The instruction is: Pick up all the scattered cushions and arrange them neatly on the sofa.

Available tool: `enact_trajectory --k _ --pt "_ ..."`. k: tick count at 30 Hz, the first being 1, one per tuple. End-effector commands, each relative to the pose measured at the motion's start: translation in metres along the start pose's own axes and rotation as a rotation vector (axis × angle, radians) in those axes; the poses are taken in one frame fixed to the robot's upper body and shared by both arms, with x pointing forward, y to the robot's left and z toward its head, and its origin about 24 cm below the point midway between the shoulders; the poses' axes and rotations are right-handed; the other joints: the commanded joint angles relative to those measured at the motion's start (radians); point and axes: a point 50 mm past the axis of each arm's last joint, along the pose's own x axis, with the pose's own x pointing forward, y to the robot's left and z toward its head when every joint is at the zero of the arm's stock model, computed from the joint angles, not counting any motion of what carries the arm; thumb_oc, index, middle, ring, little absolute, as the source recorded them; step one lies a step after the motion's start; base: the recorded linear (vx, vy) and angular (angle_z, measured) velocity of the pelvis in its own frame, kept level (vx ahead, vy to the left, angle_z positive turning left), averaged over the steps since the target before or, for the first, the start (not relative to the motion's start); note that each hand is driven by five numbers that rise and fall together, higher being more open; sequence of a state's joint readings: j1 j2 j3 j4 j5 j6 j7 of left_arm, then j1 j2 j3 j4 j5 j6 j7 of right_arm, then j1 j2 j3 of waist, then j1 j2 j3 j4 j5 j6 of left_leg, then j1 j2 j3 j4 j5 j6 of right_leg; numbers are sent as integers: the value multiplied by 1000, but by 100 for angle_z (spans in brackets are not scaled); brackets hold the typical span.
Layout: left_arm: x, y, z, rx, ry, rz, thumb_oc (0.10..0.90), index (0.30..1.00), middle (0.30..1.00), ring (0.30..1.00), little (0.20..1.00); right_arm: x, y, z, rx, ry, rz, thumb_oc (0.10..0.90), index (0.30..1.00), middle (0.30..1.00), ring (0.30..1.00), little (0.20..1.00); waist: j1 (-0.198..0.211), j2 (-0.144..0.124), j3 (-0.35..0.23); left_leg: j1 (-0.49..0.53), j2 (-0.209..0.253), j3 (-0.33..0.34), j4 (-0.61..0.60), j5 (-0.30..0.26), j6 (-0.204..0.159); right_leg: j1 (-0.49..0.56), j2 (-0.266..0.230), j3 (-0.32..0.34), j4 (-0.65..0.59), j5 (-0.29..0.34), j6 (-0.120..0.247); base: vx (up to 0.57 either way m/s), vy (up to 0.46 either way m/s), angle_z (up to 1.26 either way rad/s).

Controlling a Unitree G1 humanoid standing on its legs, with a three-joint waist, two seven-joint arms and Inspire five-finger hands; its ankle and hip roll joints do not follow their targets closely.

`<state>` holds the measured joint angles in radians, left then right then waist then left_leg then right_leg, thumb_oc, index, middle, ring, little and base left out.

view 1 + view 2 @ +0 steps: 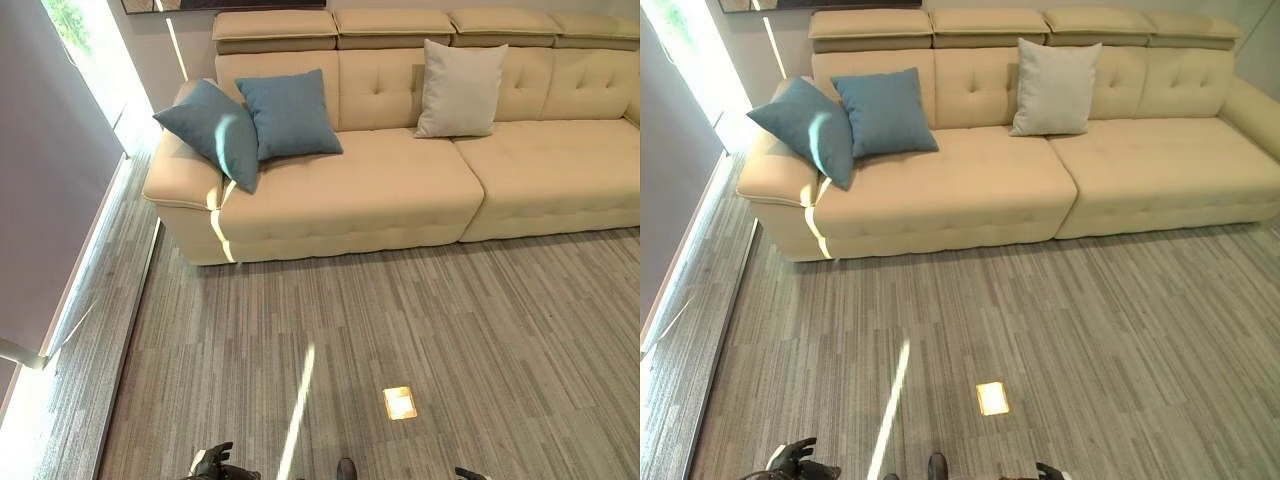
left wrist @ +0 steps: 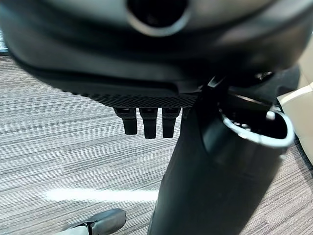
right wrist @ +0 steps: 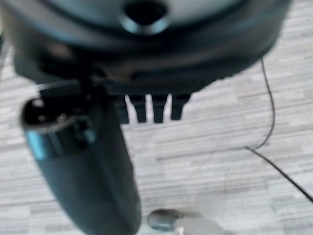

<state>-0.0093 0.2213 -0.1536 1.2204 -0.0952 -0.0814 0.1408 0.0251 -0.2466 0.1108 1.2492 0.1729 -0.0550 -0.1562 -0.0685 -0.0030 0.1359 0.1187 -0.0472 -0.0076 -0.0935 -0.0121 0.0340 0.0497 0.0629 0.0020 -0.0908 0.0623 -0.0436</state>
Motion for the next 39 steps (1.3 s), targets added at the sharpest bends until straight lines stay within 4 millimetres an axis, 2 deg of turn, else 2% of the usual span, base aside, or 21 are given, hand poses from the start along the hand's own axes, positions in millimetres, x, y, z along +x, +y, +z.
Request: enact_trajectory --k 1,18,26,31,33,35,37,39 --pt "3 2 8 64 -15 7 800 900 900 900 900 0 -3 -2 -51 5 -26 800 900 900 900 900 10 -25 -41 -23 17 -5 6 -64 -42 42 -83 112 5 -101 126 0 0 0" --pt "3 0 6 46 6 1 800 900 900 900 900 1 1 0 -60 5 -11 800 900 900 900 900 18 -28 -39 -6 21 7 6 -84 -31 48 -88 116 27 -120 129 43 3 0" --pt "4 2 10 40 -5 6 800 900 900 900 900 2 1 9 -72 -20 -7 800 900 900 900 900 33 -33 -34 -19 15 7 22 -90 -13 16 -95 124 94 -138 131 22 26 -1" --pt "4 3 13 56 -13 7 800 900 900 900 900 3 2 16 -91 -41 -3 800 900 900 900 900 37 -41 -27 -54 4 7 83 -120 4 -20 -109 130 161 -144 144 20 58 -9" --pt "5 4 19 53 -37 8 800 900 900 900 900 3 3 17 -87 -47 0 800 900 900 900 900 37 -43 -17 -71 -6 -3 118 -136 18 -51 -116 135 225 -144 156 43 87 -16" --pt "6 5 23 54 -48 11 800 900 900 900 900 3 5 19 -85 -52 5 800 900 900 900 900 32 -43 -8 -70 -13 -9 129 -145 28 -88 -122 137 302 -111 169 38 80 -1" --pt "6 6 25 56 -52 14 800 900 900 900 900 3 6 21 -104 -56 8 800 900 900 900 900 20 -45 15 -67 -19 -19 142 -150 39 -148 -114 156 404 -44 178 -1 62 -2" --pt "7 8 28 57 -61 20 800 900 900 900 900 3 6 25 -116 -70 9 800 900 900 900 900 10 -37 37 -70 -15 -28 155 -153 45 -199 -100 165 482 -28 179 30 53 15"
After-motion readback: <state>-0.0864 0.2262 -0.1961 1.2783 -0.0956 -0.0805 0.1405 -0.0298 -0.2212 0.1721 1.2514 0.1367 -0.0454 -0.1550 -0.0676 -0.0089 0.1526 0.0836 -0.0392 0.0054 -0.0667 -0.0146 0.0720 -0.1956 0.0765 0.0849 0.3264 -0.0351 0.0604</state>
